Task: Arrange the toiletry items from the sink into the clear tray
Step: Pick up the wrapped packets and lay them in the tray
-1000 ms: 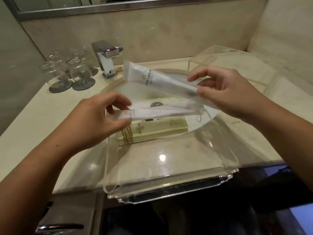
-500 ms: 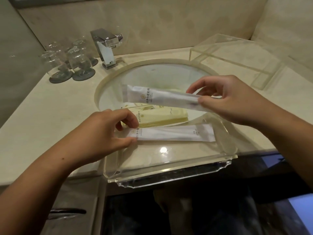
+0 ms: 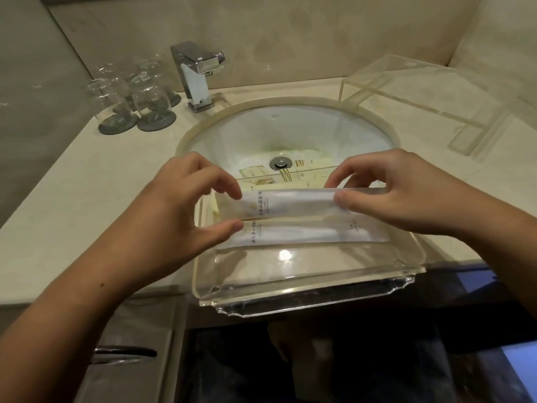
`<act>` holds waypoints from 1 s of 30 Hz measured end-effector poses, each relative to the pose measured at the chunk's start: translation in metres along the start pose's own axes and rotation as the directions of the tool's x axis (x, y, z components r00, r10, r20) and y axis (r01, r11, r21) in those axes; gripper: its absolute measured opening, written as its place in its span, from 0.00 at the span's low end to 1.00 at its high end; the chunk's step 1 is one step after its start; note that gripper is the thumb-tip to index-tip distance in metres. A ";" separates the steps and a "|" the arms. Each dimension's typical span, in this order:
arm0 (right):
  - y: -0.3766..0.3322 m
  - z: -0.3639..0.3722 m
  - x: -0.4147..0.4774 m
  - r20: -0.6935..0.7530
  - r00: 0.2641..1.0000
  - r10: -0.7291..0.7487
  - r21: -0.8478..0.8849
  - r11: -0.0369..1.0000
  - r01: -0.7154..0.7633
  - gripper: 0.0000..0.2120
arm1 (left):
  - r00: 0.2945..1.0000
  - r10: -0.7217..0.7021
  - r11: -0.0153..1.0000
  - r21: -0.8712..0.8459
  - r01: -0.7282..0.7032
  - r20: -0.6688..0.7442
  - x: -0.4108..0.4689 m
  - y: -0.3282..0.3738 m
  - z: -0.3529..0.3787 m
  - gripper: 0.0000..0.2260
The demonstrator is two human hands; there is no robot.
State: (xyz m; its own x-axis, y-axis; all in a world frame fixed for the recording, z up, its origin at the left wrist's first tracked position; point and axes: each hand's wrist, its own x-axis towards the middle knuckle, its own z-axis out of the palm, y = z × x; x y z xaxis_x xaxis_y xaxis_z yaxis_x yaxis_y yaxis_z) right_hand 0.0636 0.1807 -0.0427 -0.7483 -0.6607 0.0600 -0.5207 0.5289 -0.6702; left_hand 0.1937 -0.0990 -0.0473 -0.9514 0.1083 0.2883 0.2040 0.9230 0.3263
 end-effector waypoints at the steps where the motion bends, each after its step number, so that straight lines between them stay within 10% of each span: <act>1: 0.000 0.001 0.000 0.016 1.000 0.000 -0.005 1.000 0.000 0.03 | 1.000 0.006 1.000 0.002 -0.006 0.003 0.000 0.001 0.002 0.15; 17: 0.008 0.019 -0.012 0.064 0.991 -0.120 -0.360 0.923 0.135 0.18 | 0.989 0.025 0.997 0.069 -0.035 0.146 0.005 -0.006 0.025 0.11; 30: 0.013 0.034 -0.003 -0.018 0.988 -0.153 -0.409 0.903 0.132 0.10 | 0.991 -0.032 0.998 0.054 0.025 0.131 0.008 -0.007 0.028 0.13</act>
State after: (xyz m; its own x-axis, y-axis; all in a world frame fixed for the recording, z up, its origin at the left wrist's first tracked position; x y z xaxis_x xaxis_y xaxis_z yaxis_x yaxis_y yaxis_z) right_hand 0.0724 0.1715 -0.0766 -0.6672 -0.7241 0.1747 -0.7371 0.6080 -0.2949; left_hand 0.1781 -0.0943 -0.0729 -0.9795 0.1259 0.1574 0.1671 0.9439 0.2848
